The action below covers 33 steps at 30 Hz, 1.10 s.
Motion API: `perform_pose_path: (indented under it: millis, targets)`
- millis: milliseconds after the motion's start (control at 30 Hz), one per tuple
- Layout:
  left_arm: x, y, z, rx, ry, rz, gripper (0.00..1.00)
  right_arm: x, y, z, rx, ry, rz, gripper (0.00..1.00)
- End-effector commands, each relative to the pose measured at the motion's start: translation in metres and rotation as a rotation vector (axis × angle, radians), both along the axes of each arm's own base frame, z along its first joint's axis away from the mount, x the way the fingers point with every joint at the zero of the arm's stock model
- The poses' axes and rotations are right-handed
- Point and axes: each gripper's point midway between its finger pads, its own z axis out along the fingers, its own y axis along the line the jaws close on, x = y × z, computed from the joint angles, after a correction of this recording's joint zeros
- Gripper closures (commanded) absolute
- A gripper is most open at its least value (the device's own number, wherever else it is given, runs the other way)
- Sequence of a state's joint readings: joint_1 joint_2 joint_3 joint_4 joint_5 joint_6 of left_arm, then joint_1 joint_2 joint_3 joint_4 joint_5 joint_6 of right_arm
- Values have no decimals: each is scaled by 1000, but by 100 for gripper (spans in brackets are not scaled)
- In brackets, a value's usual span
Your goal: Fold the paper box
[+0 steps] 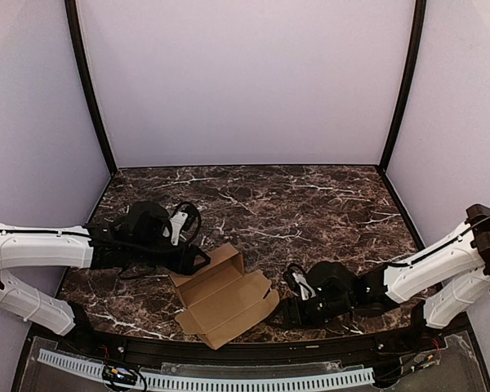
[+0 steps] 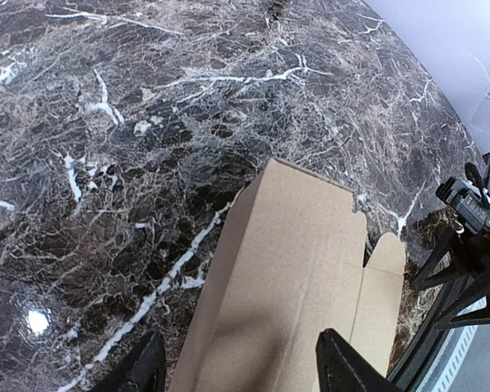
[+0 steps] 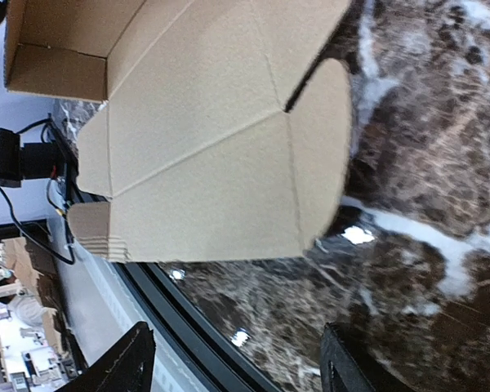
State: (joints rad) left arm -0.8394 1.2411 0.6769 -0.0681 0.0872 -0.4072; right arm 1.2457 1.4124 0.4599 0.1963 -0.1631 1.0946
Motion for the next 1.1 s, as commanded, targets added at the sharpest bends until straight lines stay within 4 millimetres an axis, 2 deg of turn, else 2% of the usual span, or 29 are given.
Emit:
perform_pose_path:
  millis: [0,100,233,333,467,667,867,1067]
  targets:
    - [-8,4,-22,2,76,12,38,-4,24,4,106,69,-15,32]
    - [-7,10,-30,18,84,41,39,1,32,4,99,48,-8,32]
    - [-5,16,-31,33,72,66,39,10,29,-1,92,39,-42,32]
    - [-5,16,-30,32,74,69,39,19,27,-6,91,32,-77,32]
    - [-7,16,-31,26,86,69,40,31,35,-5,123,7,-103,33]
    - [-8,17,-30,19,92,74,40,45,45,-1,196,-27,-145,42]
    - [-10,18,-33,15,104,83,40,52,47,1,234,-57,-173,53]
    - [-12,18,-34,0,121,90,40,61,48,2,266,-72,-226,60]
